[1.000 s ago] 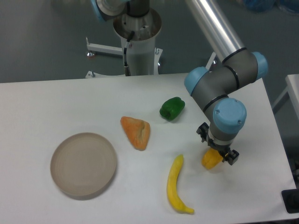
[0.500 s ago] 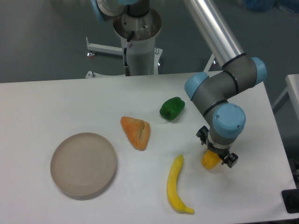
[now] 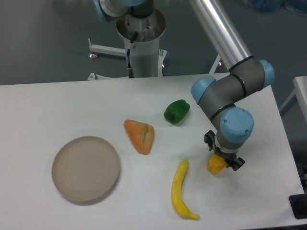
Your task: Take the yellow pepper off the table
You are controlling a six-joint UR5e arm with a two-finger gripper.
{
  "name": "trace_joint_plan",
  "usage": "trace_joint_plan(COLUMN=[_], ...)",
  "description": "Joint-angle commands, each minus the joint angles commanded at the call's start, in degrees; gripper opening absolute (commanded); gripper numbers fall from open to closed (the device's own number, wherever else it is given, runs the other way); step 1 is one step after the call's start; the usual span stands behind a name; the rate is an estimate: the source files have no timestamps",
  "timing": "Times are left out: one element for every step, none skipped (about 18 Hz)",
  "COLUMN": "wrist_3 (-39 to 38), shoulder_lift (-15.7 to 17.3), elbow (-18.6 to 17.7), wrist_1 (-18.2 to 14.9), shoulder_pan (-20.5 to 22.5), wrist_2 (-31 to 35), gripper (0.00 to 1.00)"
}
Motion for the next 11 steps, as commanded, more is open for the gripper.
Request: trace_joint_plan(wrist_3=[0.0, 0.0, 0.0, 0.1, 0.2, 0.2, 0.2, 0.3, 0.3, 0.3, 0.3], shoulder_lift=[0.0, 0.0, 0.0, 0.0, 0.1, 0.3, 0.5, 0.8, 1.0, 1.1, 1.3], elbow=[0.0, 0.0, 0.2, 0.5, 0.7, 0.9, 1.0, 1.2, 1.8, 2.5, 3.1], wrist_1=[0.0, 0.0, 0.0, 0.0, 0.0, -0.1, -0.1, -0.1, -0.2, -0.2, -0.2], shoulder_pan=[0.0, 0.0, 0.1, 0.1, 0.1, 0.1, 0.1, 0.1, 0.1, 0.1, 0.1], wrist_2=[0.0, 0.0, 0.0, -0.1, 0.0, -0.1, -0.3, -0.6, -0.7, -0.9, -1.1], gripper=[0.55, 0.53, 0.51, 0.48, 0.48, 0.48, 0.47, 0.46, 0.45, 0.45, 0.45])
